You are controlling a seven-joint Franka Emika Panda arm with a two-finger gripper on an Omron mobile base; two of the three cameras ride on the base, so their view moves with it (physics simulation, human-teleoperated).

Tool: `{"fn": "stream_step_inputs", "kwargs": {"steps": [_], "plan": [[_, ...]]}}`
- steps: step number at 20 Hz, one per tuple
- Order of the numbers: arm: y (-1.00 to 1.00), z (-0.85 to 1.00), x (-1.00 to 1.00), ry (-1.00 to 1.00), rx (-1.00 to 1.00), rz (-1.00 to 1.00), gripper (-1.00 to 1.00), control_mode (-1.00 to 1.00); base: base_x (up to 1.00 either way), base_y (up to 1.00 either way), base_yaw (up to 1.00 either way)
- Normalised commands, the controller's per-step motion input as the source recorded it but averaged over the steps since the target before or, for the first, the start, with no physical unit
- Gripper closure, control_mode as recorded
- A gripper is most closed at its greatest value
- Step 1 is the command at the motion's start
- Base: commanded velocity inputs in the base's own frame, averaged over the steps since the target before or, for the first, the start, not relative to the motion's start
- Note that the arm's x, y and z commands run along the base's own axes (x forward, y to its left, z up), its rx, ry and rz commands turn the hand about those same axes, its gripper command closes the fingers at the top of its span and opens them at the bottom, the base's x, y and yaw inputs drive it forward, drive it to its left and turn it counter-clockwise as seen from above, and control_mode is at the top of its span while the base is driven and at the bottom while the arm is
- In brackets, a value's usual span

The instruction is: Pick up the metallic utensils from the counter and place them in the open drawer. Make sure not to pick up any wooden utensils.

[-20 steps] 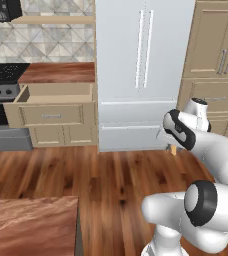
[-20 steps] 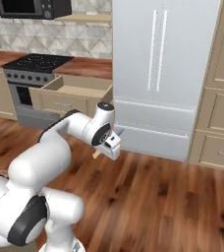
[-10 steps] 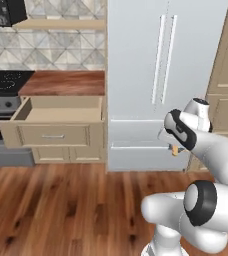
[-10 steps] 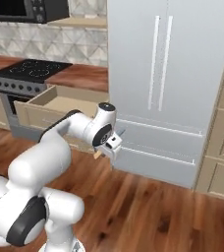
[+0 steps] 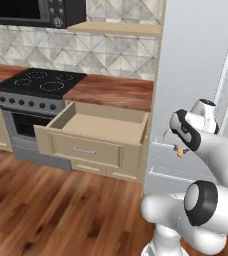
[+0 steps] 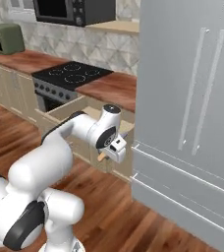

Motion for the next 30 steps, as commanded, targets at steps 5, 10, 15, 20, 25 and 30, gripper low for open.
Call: {"fn": "stream_step_inputs", "kwargs": {"steps": [5,10,15,20,25,30], "plan": [[0.00,0.00,0.00,0.00,0.00,0.00,1.00,1.00,0.99,-0.26,0.55],[0.00,0.00,0.00,0.00,0.00,0.00,1.00,1.00,0.55,-0.61,0.54],[0.00,0.00,0.00,0.00,0.00,0.00,1.00,1.00,-0.06,-0.81,0.54],[0.00,0.00,0.00,0.00,0.00,0.00,1.00,1.00,0.18,-0.35,0.34],[0.29,-0.17,0.80,0.06,-0.04,0.07,1.00,-1.00,0.11,0.00,0.05],[0.34,-0.61,1.00,0.18,-0.14,0.14,1.00,-1.00,0.00,0.00,0.00]]}}
